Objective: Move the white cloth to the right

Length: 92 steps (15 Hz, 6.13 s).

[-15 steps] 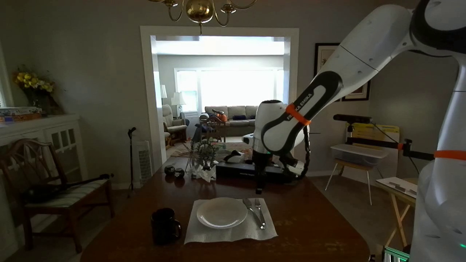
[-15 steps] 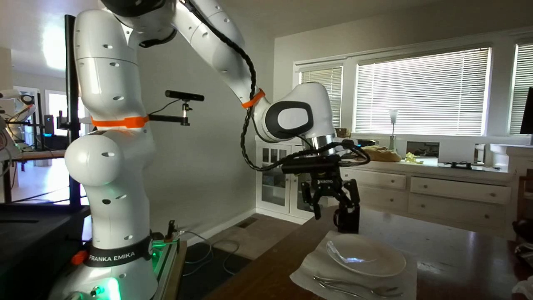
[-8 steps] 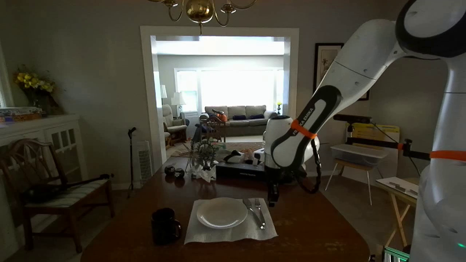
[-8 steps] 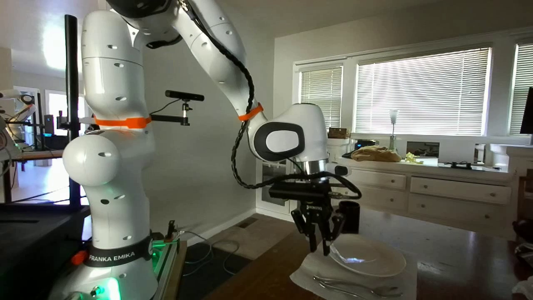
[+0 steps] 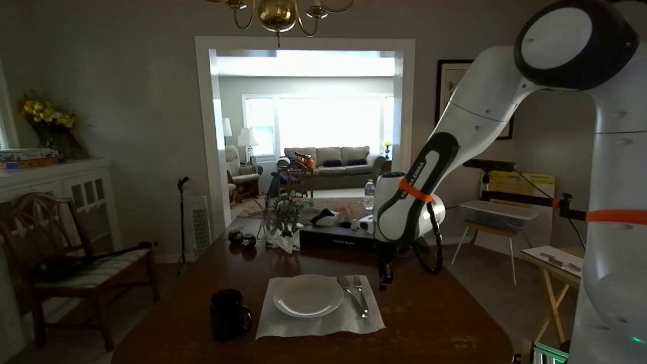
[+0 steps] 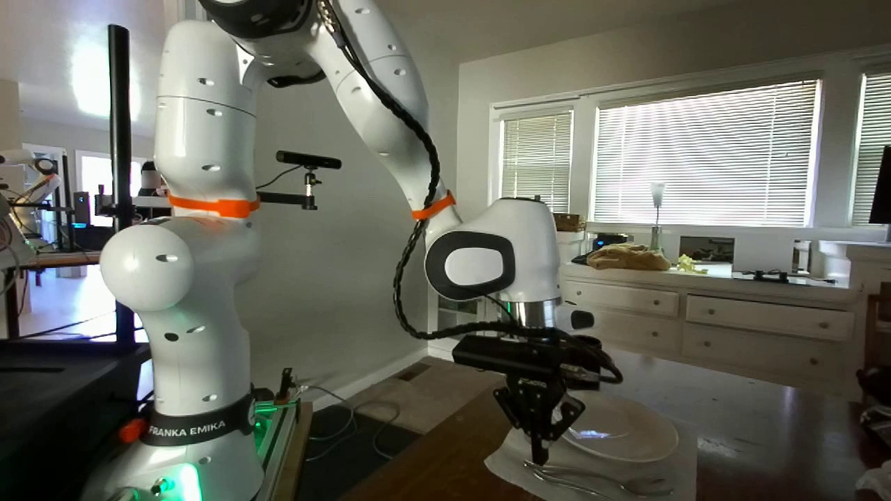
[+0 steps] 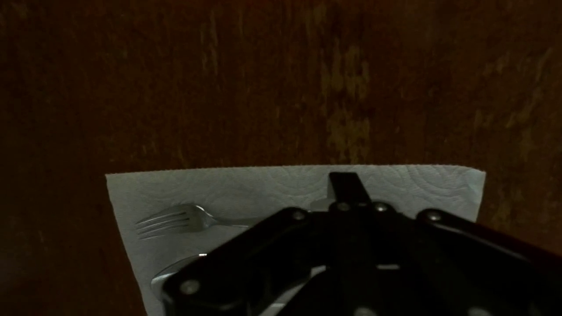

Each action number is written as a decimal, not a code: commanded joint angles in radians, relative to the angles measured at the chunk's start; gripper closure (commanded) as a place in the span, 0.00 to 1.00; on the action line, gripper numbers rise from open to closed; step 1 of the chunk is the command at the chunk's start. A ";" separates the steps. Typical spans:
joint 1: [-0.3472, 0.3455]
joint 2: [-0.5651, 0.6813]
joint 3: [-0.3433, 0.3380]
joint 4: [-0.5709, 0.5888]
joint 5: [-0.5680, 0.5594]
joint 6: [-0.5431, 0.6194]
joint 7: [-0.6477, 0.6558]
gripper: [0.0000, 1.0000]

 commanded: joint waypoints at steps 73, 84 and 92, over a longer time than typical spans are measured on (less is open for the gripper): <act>-0.341 0.244 0.212 0.060 0.235 0.101 -0.391 1.00; -0.438 0.226 0.232 0.009 0.343 0.126 -0.556 1.00; -0.499 0.215 0.229 -0.020 0.339 0.132 -0.601 1.00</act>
